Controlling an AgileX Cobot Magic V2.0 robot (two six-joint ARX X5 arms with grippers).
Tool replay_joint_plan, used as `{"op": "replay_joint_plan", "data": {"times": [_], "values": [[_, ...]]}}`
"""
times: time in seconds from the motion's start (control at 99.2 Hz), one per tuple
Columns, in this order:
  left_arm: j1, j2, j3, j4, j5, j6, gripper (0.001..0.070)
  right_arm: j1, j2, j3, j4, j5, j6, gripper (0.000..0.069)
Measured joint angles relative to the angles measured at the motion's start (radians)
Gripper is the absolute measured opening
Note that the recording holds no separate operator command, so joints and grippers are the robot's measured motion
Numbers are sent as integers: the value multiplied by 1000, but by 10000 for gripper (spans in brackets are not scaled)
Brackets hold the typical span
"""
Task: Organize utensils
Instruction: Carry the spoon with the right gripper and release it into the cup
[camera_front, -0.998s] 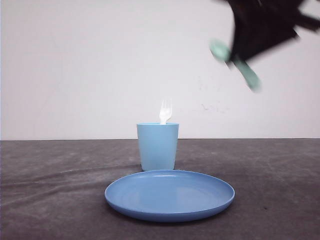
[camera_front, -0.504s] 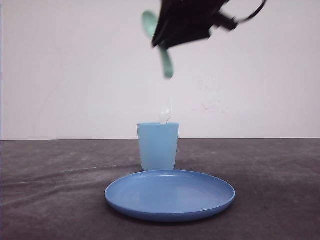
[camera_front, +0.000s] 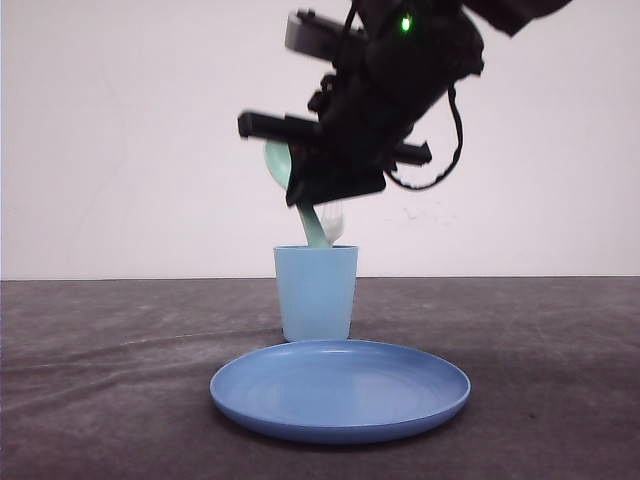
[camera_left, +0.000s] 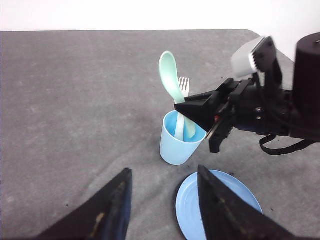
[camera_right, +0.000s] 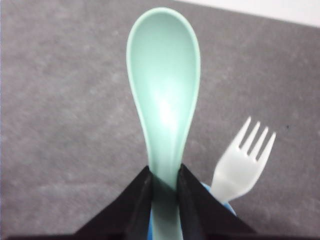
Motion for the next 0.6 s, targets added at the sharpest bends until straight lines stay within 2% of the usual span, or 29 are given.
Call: {"op": "replay_joint_plan", "data": {"times": [0.191,0.242,0.343,0.393,0.474,0.605], "values": [[0,0,0,-7,0,0,238,-4,13,0,0,-1,-1,79],[0,0,0,-7,0,0,238,-4,13,0,-1,-4,-1,122],[0,0,0,-7,0,0,238,-4,13,0,-18,-4,2,279],[0,0,0,-7,0,0,238,-4,7,0,-36,-5,3,334],[0,0,0,-7,0,0,238,-4,-9,0,-66,-11,5,369],[0,0,0,-7,0,0,238,-3,-67,0,-143,-31,6,382]]}}
